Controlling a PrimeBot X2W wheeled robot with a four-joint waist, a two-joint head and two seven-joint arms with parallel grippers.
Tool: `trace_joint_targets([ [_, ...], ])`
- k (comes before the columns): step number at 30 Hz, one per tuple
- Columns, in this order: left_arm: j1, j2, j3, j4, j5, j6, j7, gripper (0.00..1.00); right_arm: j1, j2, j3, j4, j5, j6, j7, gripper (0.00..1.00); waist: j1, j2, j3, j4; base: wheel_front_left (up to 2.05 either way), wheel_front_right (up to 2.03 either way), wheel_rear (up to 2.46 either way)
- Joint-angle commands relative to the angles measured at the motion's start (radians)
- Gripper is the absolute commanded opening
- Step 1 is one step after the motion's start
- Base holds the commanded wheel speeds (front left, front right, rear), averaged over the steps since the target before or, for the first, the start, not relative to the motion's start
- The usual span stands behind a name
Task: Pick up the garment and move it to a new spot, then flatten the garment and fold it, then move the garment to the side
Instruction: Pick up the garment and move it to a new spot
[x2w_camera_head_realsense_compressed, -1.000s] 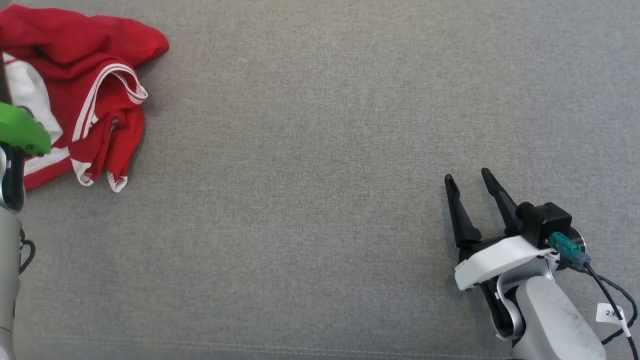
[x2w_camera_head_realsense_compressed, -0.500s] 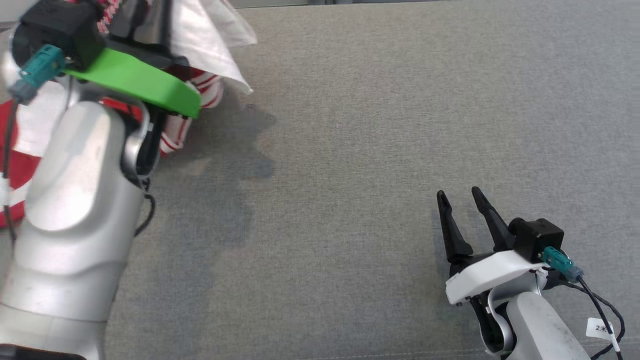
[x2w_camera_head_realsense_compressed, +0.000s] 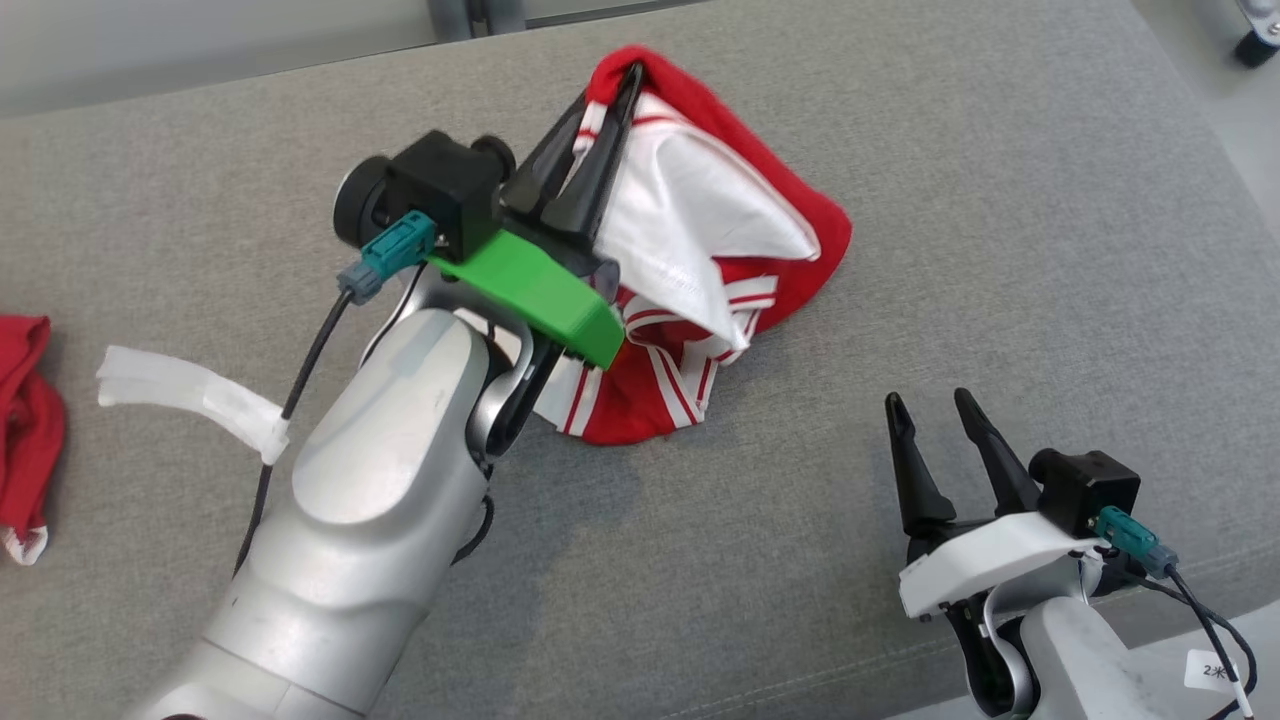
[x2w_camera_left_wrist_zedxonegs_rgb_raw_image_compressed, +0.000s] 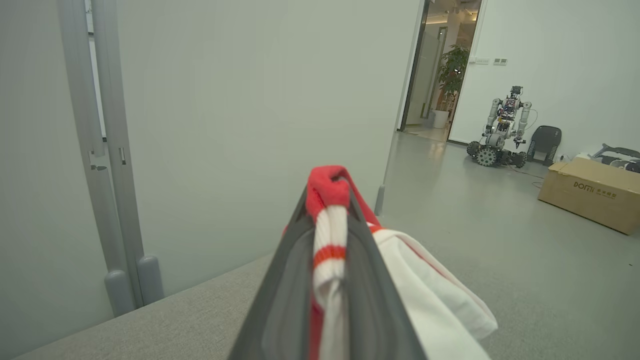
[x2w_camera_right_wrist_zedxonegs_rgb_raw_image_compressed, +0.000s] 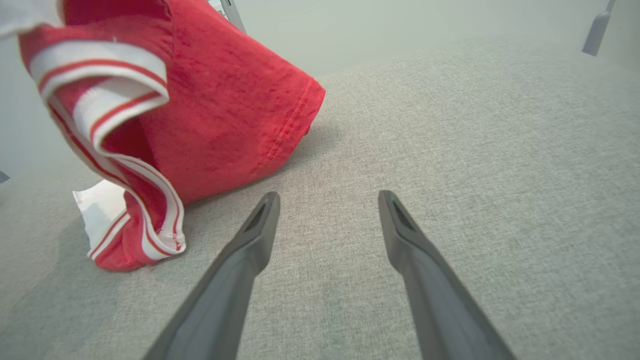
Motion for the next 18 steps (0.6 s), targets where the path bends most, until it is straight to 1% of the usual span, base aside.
trace_joint_targets([
  [1, 0.028, 0.016, 0.002, 0.049, 0.010, 0.009, -0.004, 0.00, 0.010, 0.000, -0.003, -0.007, 0.014, 0.000, -0.003, 1.00, 0.0000, -0.0001, 0.005, -0.047, 0.00, 0.00, 0.00],
  [2, 0.039, 0.030, 0.003, 0.082, 0.020, 0.013, -0.005, 0.00, 0.011, 0.000, -0.003, -0.009, 0.016, 0.000, -0.003, 1.00, 0.0000, -0.0001, 0.007, -0.049, 0.00, 0.00, 0.00],
  [3, 0.055, 0.039, 0.004, 0.118, 0.019, 0.017, -0.006, 0.39, 0.012, 0.000, -0.003, -0.010, 0.019, 0.000, -0.003, 1.00, 0.0000, -0.0001, 0.008, -0.050, 0.00, 0.00, 0.00],
  [4, 0.070, 0.043, 0.010, 0.147, 0.016, 0.015, -0.009, 0.92, 0.012, 0.000, -0.003, -0.012, 0.019, 0.000, -0.003, 1.00, 0.0000, -0.0001, 0.010, -0.051, 0.00, 0.00, 0.00],
  [5, 0.070, 0.043, 0.010, 0.147, 0.016, 0.015, -0.009, 0.92, 0.012, 0.000, -0.003, -0.012, 0.019, 0.000, -0.003, 1.00, 0.0000, -0.0001, 0.010, -0.051, 0.00, 0.00, 0.00],
  [6, 0.082, 0.049, 0.011, 0.174, 0.022, 0.014, -0.010, 1.00, 0.012, 0.000, -0.005, -0.013, 0.019, 0.000, -0.003, 1.00, 0.0000, -0.0001, 0.011, -0.049, 0.00, 0.00, 0.00],
  [8, 0.116, 0.059, 0.025, 0.219, 0.018, 0.012, -0.013, 1.00, 0.010, 0.000, -0.009, -0.013, 0.021, 0.000, -0.003, 1.00, 0.0000, -0.0001, 0.008, -0.042, 0.00, 0.00, 0.00],
  [10, 0.154, 0.065, 0.058, 0.221, 0.021, 0.012, -0.012, 1.00, 0.009, 0.000, -0.010, -0.015, 0.020, 0.000, -0.003, 1.00, 0.0000, -0.0001, 0.001, -0.031, 0.00, 0.00, 0.00],
  [14, 0.277, 0.083, 0.159, 0.155, 0.054, 0.032, -0.012, 1.00, 0.008, 0.000, -0.016, -0.023, 0.014, 0.000, -0.003, 1.00, 0.0000, -0.0001, -0.022, -0.005, 0.00, 0.00, 0.00],
  [18, 0.418, 0.083, 0.275, 0.066, 0.098, 0.045, -0.011, 1.00, 0.023, -0.001, -0.018, -0.028, 0.004, 0.000, -0.003, 1.00, 0.0000, -0.0001, -0.051, 0.024, 0.00, 0.00, 0.00],
])
